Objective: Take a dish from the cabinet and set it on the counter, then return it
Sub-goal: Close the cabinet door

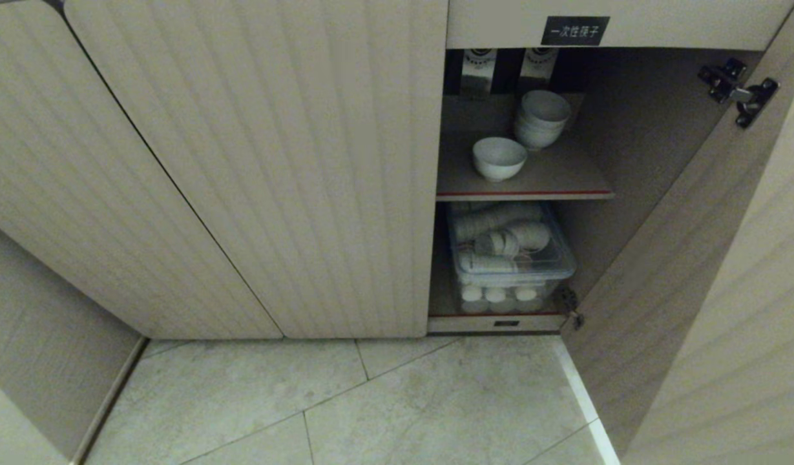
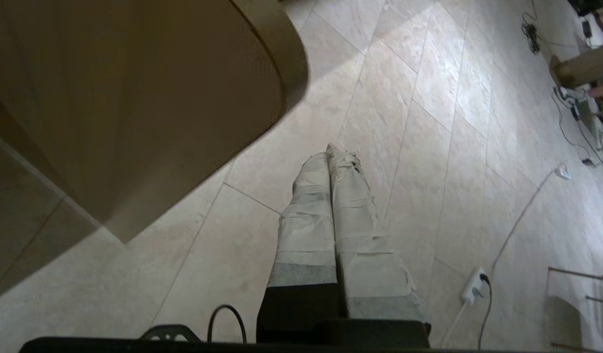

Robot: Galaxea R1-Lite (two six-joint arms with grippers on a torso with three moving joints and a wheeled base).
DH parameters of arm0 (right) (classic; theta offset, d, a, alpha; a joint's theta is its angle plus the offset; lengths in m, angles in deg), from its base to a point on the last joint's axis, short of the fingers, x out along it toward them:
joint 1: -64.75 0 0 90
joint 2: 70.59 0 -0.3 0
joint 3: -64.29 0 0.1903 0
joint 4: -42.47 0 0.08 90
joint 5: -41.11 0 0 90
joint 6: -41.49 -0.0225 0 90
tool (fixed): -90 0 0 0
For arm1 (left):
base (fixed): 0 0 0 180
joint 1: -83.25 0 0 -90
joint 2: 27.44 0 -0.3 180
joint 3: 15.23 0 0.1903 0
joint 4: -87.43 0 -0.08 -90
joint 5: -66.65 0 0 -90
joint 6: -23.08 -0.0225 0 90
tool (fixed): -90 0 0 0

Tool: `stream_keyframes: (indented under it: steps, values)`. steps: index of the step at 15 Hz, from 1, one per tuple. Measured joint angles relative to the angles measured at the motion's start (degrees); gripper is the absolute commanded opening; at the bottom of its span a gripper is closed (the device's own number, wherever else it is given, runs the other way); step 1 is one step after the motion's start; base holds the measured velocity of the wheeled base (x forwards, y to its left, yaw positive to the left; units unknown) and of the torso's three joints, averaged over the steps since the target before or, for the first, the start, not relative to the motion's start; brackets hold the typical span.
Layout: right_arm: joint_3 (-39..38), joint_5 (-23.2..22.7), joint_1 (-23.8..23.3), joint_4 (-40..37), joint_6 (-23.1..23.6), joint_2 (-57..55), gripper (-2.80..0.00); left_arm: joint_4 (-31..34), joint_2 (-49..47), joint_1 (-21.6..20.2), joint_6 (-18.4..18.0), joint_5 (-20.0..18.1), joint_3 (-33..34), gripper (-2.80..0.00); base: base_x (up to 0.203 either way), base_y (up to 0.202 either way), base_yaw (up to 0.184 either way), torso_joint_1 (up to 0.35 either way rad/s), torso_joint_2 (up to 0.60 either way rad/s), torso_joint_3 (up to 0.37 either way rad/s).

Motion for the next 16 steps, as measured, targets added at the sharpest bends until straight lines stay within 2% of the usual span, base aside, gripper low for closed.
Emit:
stream_keyframes:
  steps: [2,7,16]
  values:
    - [1.3,2.1,-0.6,-1.8,0.1,0.2,-2.8,0.0,0.0,0.0,0.0,0.0,0.0,-2.8,0.0,0.0,0.0,0.0,0.0,0.0]
    - [4.4,2.6,-0.9,-4.2,1.1,0.2,-2.8,0.0,0.0,0.0,0.0,0.0,0.0,-2.8,0.0,0.0,0.0,0.0,0.0,0.0]
    - [6.7,2.6,-1.8,-4.4,-1.8,-4.1,-2.8,0.0,0.0,0.0,0.0,0.0,0.0,-2.8,0.0,0.0,0.0,0.0,0.0,0.0]
